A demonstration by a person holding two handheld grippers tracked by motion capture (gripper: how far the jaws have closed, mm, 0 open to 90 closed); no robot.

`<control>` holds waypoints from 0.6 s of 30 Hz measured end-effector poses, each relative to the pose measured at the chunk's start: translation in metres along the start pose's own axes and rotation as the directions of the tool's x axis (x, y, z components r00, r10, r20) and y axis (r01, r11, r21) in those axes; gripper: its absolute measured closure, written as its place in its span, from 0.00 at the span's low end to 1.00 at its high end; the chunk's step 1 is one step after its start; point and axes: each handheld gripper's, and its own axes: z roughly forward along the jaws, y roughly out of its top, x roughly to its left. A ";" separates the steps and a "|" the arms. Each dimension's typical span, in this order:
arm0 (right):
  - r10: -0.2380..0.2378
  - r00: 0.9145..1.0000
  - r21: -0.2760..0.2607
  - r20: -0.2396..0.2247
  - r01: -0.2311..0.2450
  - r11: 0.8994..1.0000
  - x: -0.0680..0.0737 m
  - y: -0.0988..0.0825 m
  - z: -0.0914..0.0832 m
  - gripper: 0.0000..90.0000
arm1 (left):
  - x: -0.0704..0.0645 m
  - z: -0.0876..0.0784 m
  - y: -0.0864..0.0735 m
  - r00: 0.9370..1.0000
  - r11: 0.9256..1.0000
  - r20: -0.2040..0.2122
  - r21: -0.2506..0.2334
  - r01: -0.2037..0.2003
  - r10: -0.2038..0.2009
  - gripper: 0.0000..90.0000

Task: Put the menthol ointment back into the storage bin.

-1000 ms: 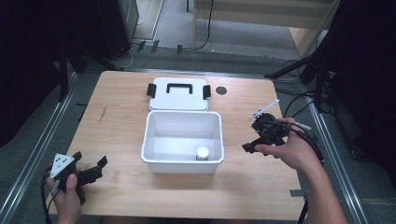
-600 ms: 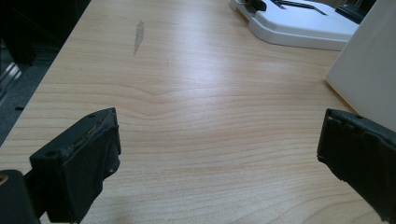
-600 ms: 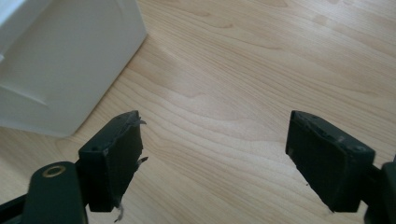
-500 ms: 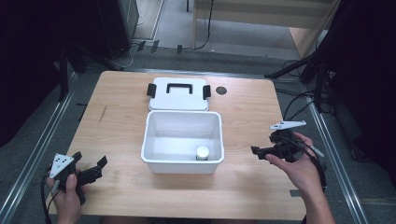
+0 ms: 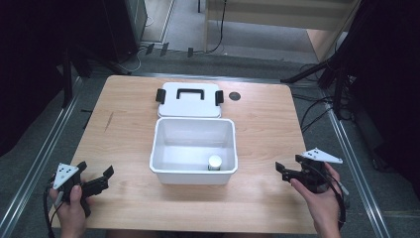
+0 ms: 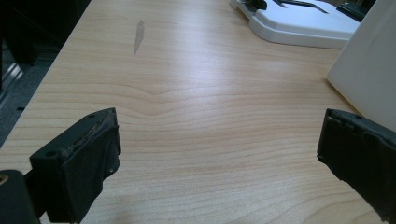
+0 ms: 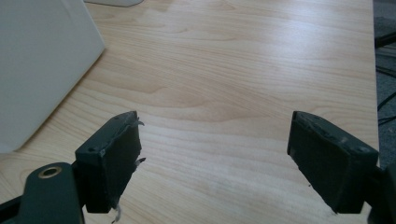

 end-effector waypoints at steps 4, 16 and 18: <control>0.015 1.000 -0.034 0.013 -0.015 0.999 -0.005 -0.019 -0.001 0.20 | 0.000 0.000 0.000 1.000 1.000 -0.003 -0.002 0.001 -0.001 0.00; 0.075 0.997 -0.130 0.028 -0.071 0.989 -0.023 -0.063 -0.010 0.20 | -0.001 0.001 0.000 1.000 1.000 -0.009 0.003 -0.004 0.004 0.00; 0.082 0.996 -0.159 0.017 -0.078 0.984 -0.025 -0.068 -0.012 0.20 | -0.001 0.001 0.000 1.000 1.000 -0.011 0.005 -0.007 0.007 0.00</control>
